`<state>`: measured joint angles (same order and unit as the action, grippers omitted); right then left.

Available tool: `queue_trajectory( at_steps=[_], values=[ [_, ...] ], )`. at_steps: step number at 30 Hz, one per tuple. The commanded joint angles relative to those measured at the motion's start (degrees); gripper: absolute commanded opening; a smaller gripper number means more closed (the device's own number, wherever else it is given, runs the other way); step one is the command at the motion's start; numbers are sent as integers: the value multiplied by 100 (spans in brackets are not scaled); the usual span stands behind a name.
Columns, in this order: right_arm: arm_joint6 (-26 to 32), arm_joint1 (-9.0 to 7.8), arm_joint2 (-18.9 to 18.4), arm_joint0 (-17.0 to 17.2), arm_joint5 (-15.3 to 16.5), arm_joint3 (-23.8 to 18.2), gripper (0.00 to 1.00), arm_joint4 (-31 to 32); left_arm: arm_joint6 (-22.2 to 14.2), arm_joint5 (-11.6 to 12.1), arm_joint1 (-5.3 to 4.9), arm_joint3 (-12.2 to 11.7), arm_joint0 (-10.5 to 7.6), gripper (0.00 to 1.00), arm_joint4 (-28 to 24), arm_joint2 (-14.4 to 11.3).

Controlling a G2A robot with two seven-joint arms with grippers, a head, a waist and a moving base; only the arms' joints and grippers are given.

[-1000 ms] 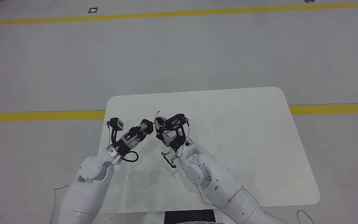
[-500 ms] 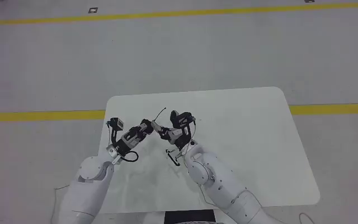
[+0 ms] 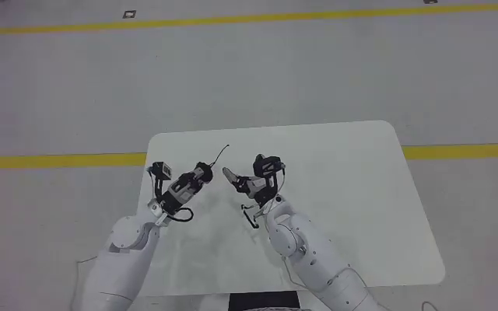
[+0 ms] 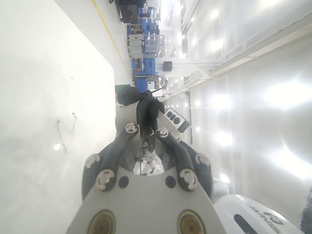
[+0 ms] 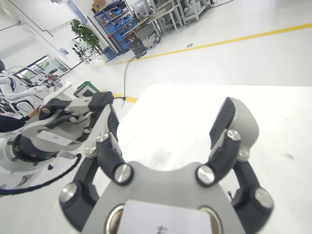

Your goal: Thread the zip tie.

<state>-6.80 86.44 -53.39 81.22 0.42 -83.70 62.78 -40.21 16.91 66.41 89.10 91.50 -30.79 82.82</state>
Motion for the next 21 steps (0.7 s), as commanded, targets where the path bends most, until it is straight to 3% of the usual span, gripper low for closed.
queue_trajectory(
  at_steps=[1, 8, 12, 14, 21],
  values=[
    [-34, 4, 0, -8, -67, 32, 100, 31, -43, -130, 4, 45, 24, 0, -497, 58],
    [-136, 20, 18, -52, -194, 129, 100, 109, -334, -718, 22, 72, 118, 0, -2120, 222],
    [-136, 20, 18, -52, -194, 129, 100, 109, -407, -1187, 13, 83, 173, 0, -2620, 302],
    [-136, 20, 18, -52, -194, 129, 100, 109, -393, -1357, -3, 134, 182, 0, -2583, 342],
    [-136, 20, 18, -52, -194, 129, 100, 109, -393, -1357, -3, 134, 182, 0, -2583, 342]
  ],
)
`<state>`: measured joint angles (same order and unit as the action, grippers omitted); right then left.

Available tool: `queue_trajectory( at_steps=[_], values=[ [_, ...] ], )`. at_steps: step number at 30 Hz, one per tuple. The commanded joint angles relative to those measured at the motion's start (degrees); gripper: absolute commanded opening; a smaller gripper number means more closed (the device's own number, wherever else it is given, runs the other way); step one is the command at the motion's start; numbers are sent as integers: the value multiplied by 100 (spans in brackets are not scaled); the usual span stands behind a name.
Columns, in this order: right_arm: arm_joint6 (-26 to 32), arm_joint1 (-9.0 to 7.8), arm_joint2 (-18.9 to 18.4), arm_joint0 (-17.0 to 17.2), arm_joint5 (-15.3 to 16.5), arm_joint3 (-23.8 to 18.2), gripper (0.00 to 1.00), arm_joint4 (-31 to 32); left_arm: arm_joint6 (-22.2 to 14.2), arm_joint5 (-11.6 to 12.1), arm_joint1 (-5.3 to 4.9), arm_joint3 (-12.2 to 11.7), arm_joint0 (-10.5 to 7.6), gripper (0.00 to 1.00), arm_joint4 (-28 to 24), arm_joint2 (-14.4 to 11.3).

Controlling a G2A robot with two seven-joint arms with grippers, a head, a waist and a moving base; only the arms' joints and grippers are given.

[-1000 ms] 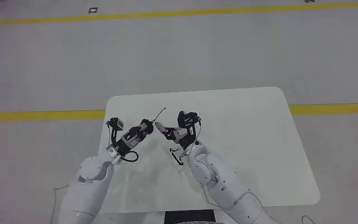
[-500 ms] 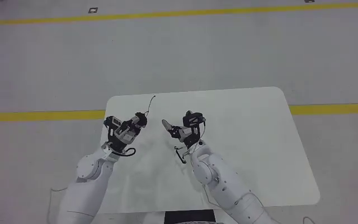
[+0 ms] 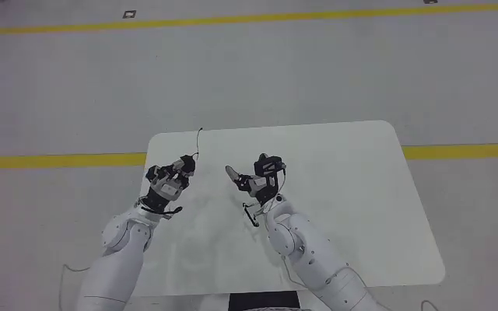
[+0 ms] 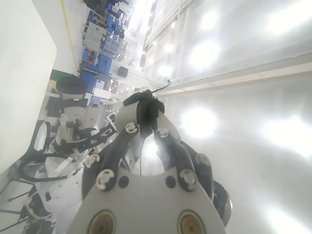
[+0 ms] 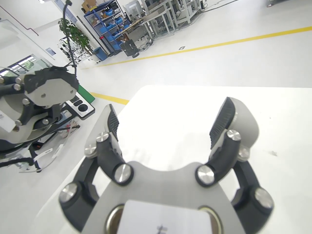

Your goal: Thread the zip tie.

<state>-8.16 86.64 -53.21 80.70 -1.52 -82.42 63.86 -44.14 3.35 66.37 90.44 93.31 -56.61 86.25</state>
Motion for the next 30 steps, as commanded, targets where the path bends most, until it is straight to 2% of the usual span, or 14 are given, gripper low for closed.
queue_trajectory(
  at_steps=[1, 2, 3, 7, 13, 15, 21, 23, 24, 30],
  values=[
    [-15, -5, 2, -9, -7, -4, 100, 85, 57, -20, 0, -7, -8, 0, 26, -4],
    [-41, -14, 24, -22, 13, -12, 100, 255, 107, -71, -2, 1, -19, 0, 67, -17],
    [-117, -29, 57, -49, 67, -21, 100, 519, 117, -168, 6, -6, -6, 0, -123, -31],
    [-389, -55, 197, -109, -9, 35, 100, 1343, 99, -697, 51, -1, 77, 0, -1279, -50],
    [-615, -17, 323, -223, -140, 222, 100, 1584, 43, -1056, 86, -40, 141, 0, -2093, -58],
    [-639, 0, 348, -276, -173, 278, 100, 1590, 46, -1150, 91, -65, 150, 0, -2215, -67],
    [-785, 74, 480, -496, -299, 449, 100, 1659, 141, -1622, 111, -127, 153, 0, -2766, -121],
    [-863, 108, 526, -576, -406, 555, 100, 1686, 196, -1687, 118, -143, 133, 0, -2894, -120],
    [-897, 122, 526, -604, -455, 590, 100, 1658, 160, -1692, 110, -109, 102, 0, -2760, -127],
    [-897, 122, 526, -604, -455, 590, 100, 1658, 160, -1692, 110, -109, 102, 0, -2760, -127]
  ],
)
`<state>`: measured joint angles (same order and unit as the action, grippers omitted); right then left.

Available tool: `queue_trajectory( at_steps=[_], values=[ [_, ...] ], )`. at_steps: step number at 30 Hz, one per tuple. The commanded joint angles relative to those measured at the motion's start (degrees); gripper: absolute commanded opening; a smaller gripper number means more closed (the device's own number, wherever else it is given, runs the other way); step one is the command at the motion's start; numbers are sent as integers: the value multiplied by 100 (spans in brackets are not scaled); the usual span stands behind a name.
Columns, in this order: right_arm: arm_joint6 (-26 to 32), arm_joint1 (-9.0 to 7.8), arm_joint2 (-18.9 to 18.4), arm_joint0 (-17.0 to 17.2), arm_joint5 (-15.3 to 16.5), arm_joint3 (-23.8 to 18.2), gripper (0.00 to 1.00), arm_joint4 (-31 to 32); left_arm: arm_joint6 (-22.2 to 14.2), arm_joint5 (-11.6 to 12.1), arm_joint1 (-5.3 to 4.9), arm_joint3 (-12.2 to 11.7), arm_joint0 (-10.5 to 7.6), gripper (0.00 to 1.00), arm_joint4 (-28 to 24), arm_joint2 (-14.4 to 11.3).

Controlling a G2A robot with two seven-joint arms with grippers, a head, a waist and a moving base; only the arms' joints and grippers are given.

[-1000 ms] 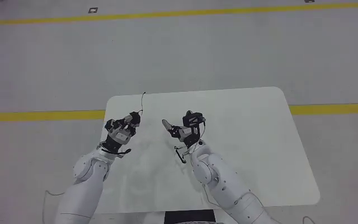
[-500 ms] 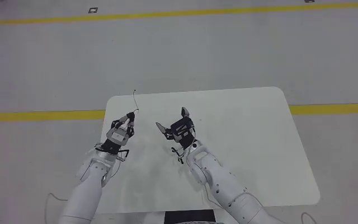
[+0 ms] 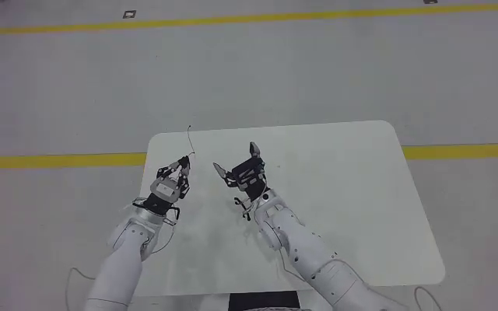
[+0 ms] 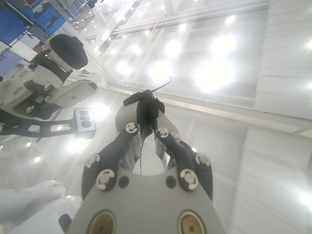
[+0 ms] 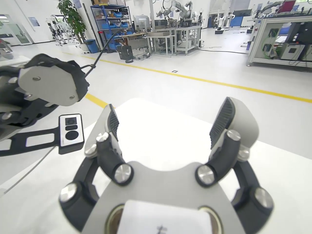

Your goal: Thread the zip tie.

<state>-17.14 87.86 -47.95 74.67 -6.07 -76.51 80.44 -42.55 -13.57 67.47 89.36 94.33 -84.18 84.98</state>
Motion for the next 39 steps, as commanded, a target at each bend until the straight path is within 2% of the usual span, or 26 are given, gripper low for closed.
queue_trajectory(
  at_steps=[1, 5, 7, 11, 16, 29, 32, 36, 39],
  values=[
    [1, 0, 0, 0, 1, 0, 100, 1, 48, 0, 5, 1, -4, 0, -44, -15],
    [56, 1, 27, 5, 78, -54, 100, 98, 232, -199, 36, -36, -32, 0, -516, -77],
    [56, 20, 74, -16, 66, -32, 100, 119, 267, -332, 65, -52, -28, 0, -578, -68],
    [29, 67, 161, -76, 41, 43, 100, 102, 199, -591, 221, -142, -40, 0, -578, 79],
    [-44, 123, 246, -163, 37, 142, 100, 82, 196, -591, 376, -180, -44, 0, -578, 58],
    [-203, 230, 373, -259, -33, 299, 100, 139, 196, -591, 376, -180, -44, 0, -578, 58],
    [-220, 250, 390, -261, -35, 302, 93, 140, 196, -591, 376, -180, -44, 0, -578, 58],
    [-243, 275, 406, -270, -31, 324, 90, 132, 196, -591, 376, -180, -44, 0, -578, 58],
    [-251, 296, 420, -287, -22, 348, 84, 128, 196, -591, 376, -180, -44, 0, -578, 58]
  ],
)
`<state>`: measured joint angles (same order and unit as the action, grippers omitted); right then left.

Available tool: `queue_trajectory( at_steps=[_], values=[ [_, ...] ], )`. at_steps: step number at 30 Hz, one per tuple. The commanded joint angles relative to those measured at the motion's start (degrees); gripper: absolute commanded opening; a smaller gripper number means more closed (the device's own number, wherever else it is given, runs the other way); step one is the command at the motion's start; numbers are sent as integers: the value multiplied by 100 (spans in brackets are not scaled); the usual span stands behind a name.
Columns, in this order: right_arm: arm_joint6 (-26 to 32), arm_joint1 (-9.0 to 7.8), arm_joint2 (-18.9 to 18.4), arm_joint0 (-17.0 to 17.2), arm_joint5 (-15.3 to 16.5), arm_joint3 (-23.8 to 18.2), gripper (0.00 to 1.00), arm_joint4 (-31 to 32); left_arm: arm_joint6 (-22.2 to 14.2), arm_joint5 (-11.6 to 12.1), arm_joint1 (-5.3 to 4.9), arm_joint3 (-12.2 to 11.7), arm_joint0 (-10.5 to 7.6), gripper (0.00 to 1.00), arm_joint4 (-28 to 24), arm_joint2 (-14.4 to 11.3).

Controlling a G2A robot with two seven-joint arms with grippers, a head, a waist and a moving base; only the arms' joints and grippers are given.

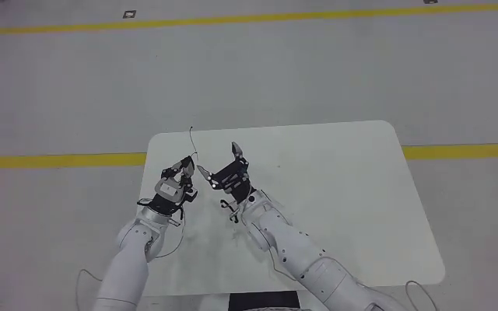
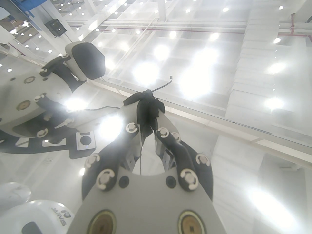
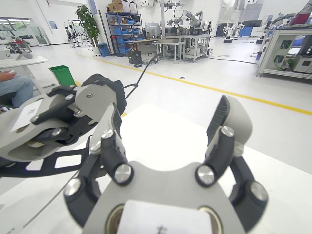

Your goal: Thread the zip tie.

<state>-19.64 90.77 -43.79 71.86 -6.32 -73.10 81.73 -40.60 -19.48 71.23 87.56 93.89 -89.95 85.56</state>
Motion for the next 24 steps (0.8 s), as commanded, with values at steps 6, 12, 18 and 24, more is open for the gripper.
queue_trajectory(
  at_steps=[6, 12, 18, 24],
  values=[
    [3, 53, 48, -55, 24, 71, 78, -7, 0, 0, 0, 0, 0, 0, 0, 0],
    [3, 102, 102, -141, 32, 167, 68, 60, 0, 0, 0, 0, 0, 0, 0, 0],
    [6, 134, 106, -174, 10, 218, 49, 104, 0, 0, 0, 0, 0, 0, 0, 0],
    [8, 169, 112, -201, 13, 267, 45, 126, 0, 0, 0, 0, 0, 0, 0, 0]
  ],
)
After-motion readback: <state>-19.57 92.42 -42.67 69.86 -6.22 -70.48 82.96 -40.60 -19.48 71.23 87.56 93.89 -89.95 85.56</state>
